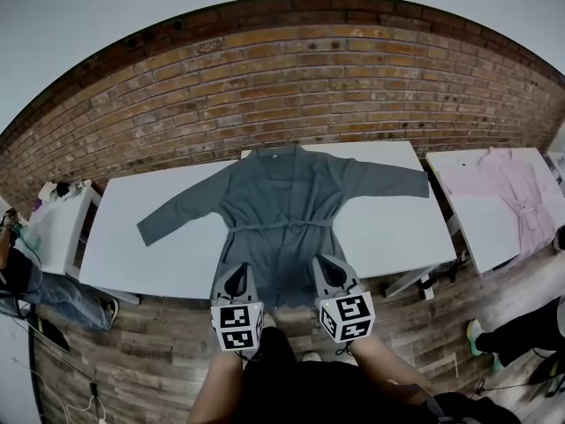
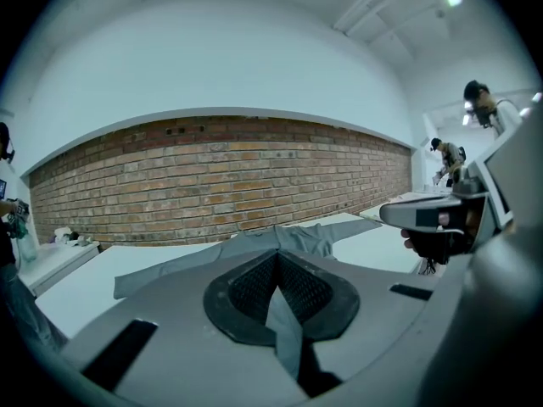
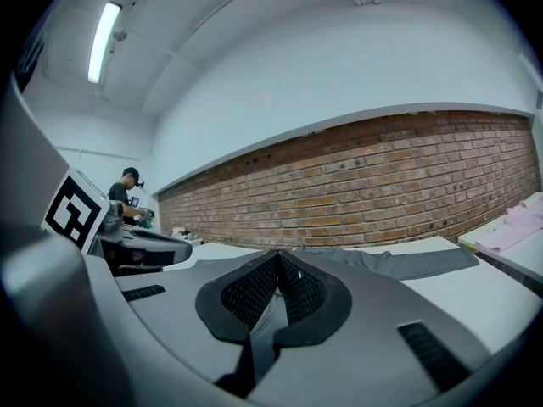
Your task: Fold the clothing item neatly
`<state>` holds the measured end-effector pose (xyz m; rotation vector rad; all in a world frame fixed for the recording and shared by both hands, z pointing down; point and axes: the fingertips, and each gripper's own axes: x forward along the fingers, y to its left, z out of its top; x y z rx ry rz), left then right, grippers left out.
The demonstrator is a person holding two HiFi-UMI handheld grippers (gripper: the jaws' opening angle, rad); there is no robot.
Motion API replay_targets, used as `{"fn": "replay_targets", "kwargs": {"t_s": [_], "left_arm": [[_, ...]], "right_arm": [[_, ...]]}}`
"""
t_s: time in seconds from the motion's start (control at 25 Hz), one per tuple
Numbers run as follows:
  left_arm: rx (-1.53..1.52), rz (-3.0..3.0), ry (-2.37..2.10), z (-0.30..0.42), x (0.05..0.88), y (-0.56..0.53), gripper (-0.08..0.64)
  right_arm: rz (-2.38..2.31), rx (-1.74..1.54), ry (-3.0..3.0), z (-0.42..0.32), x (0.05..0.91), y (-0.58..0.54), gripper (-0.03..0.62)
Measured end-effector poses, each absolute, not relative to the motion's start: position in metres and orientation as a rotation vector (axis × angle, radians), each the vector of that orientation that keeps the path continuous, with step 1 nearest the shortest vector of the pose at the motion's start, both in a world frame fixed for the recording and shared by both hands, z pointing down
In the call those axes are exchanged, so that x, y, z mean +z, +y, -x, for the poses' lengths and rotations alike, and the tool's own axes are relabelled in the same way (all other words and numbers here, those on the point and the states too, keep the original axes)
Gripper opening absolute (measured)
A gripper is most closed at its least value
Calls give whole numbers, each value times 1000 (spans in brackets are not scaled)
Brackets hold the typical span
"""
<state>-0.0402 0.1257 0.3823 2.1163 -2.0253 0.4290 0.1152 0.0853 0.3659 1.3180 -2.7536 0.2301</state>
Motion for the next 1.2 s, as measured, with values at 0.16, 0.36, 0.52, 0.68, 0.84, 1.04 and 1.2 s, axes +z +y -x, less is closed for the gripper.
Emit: {"fn": "replay_targets", "kwargs": {"t_s": [0.16, 0.36, 0.52, 0.68, 0.84, 1.04, 1.2], "left_arm": [[431, -2156, -2011, 49, 386, 90, -2], [401, -2190, -1990, 70, 380, 37, -1], [384, -2195, -1982, 98, 378, 2, -2], [395, -2160, -1980, 127, 386, -25, -2], [355, -2147, -1933, 148, 392, -50, -2], [349, -2183, -1885, 166, 396, -77, -1], [351, -2201, -1822, 166, 406, -97, -2]], "right_arm": [[-1338, 206, -2738, -105, 368, 53, 2], [-1355, 189, -2727, -79, 362, 5, 2], [-1356, 186, -2721, -50, 357, -26, 2], [-1343, 195, -2696, -24, 365, -48, 2], [-1353, 208, -2674, -3, 369, -68, 2], [-1386, 222, -2637, 14, 374, -85, 2], [-1425, 239, -2578, 11, 385, -92, 2]]}}
